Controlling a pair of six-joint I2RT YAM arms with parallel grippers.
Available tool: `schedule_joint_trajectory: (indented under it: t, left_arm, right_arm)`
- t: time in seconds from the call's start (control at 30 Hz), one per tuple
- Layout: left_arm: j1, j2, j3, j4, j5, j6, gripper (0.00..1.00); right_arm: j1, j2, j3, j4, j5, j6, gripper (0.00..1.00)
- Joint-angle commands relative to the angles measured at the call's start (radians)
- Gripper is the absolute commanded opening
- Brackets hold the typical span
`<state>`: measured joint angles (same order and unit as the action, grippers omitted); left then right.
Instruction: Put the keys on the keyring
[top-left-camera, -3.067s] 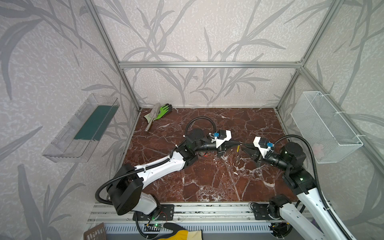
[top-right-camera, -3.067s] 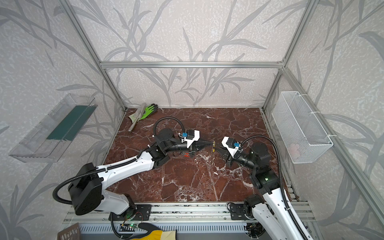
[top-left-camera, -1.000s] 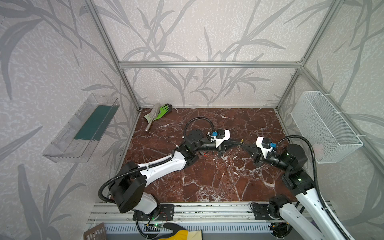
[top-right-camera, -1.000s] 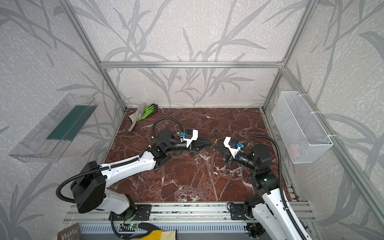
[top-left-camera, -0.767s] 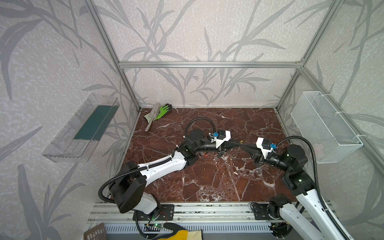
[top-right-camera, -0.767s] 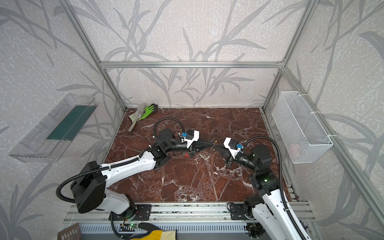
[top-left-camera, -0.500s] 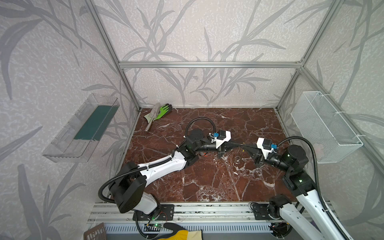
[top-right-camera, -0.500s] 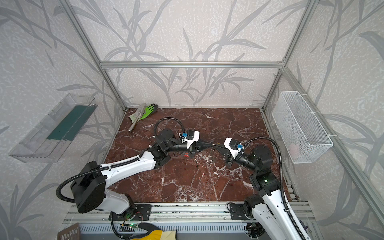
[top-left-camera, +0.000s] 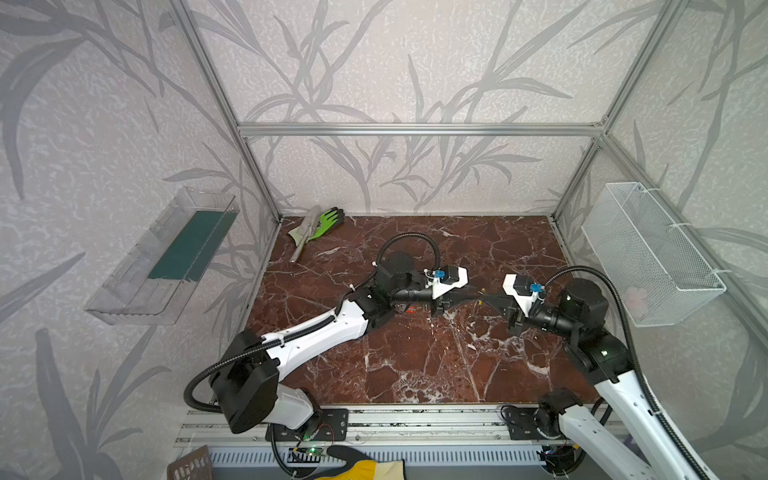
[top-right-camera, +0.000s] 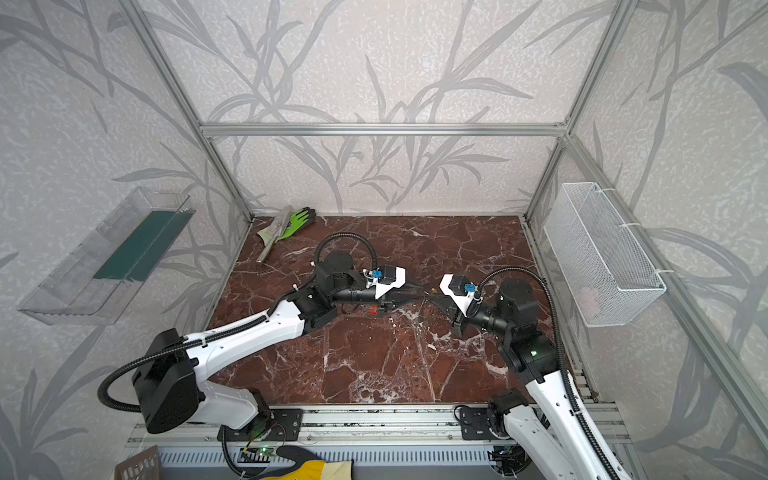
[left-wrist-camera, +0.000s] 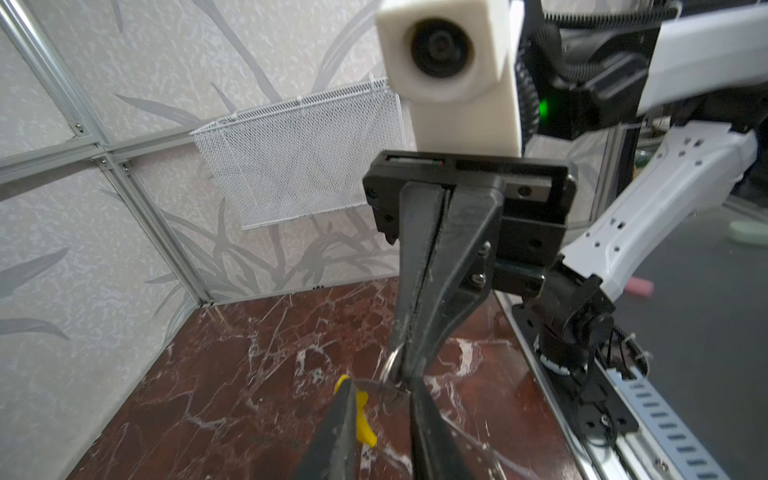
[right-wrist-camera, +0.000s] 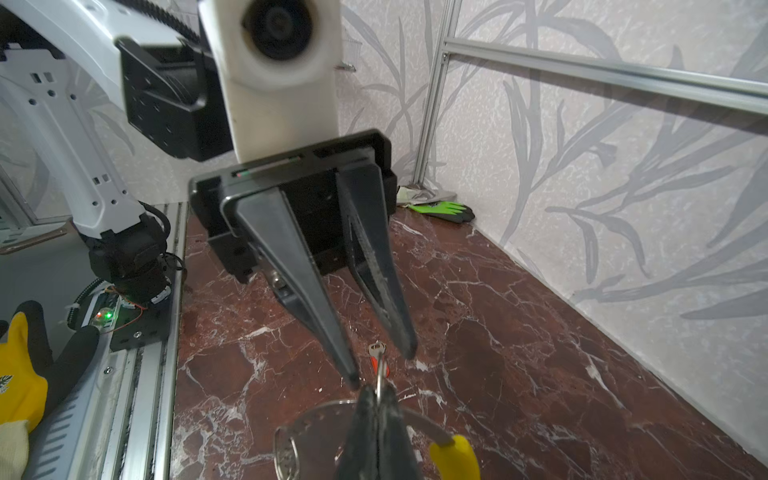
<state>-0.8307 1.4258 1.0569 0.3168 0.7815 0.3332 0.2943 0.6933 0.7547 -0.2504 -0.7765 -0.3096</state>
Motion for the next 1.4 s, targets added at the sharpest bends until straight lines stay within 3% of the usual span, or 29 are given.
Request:
schedule_joint_trajectory:
  t: [0.0, 0.37, 0.9, 1.37]
  left_arm:
    - [-0.009, -0.038, 0.072, -0.272, -0.026, 0.211, 0.26]
    - [-0.041, -0.014, 0.155, -0.463, -0.091, 0.356, 0.27]
    - [-0.047, 0.008, 0.2, -0.492, -0.13, 0.387, 0.27]
    - [-0.062, 0.042, 0.227, -0.501, -0.115, 0.393, 0.13]
  right_arm:
    - [0.0, 0.014, 0.055, -0.121, 0.005, -0.071, 0.0]
    - [0.0, 0.057, 0.096, -0.177, -0.038, -0.109, 0.0]
    - [0.012, 0.092, 0.117, -0.23, -0.086, -0.144, 0.0]
    - [0.022, 0.116, 0.124, -0.235, -0.096, -0.164, 0.0]
